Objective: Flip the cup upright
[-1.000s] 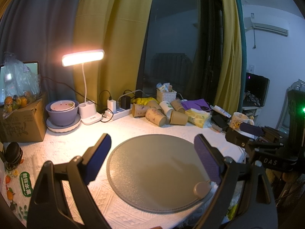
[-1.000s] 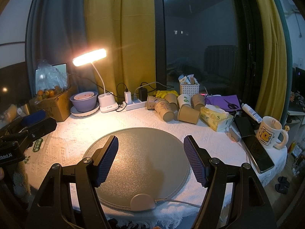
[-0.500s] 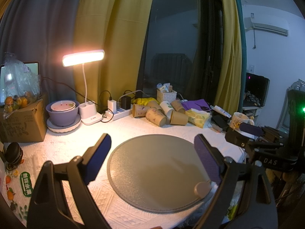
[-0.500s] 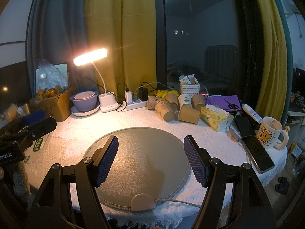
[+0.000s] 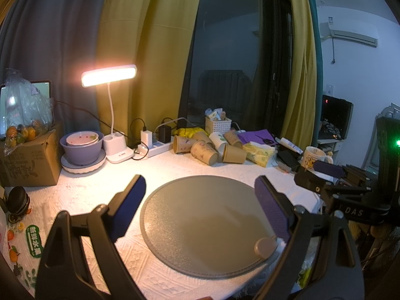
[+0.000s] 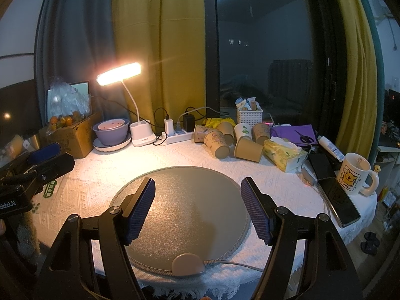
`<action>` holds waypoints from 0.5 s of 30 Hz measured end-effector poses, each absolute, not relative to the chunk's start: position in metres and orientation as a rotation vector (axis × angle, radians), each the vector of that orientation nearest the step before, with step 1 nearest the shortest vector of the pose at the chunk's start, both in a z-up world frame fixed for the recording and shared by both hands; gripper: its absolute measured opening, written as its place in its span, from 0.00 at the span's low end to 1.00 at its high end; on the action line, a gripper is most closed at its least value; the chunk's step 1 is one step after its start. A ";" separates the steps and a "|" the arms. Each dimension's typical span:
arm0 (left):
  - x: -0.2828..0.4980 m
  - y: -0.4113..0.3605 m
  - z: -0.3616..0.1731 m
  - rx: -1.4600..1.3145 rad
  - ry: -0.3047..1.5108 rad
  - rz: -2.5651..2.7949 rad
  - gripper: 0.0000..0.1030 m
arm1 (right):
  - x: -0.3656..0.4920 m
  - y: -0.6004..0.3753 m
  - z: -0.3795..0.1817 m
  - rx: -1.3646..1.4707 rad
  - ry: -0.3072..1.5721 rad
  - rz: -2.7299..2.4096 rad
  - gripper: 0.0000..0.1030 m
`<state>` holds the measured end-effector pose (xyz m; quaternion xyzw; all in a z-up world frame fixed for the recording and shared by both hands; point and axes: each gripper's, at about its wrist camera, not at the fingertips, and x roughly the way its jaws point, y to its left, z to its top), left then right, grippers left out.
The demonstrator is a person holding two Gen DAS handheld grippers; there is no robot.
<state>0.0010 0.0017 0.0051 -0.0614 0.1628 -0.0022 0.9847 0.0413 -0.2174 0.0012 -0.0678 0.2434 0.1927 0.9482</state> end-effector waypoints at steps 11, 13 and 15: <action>0.001 0.002 0.005 -0.122 0.328 -0.005 0.87 | 0.041 -0.218 0.001 -0.139 0.496 0.392 0.72; 0.001 0.002 0.005 -0.123 0.327 -0.004 0.87 | 0.041 -0.219 0.001 -0.139 0.496 0.392 0.72; 0.001 0.002 0.005 -0.122 0.327 -0.004 0.87 | 0.041 -0.219 0.001 -0.139 0.496 0.392 0.72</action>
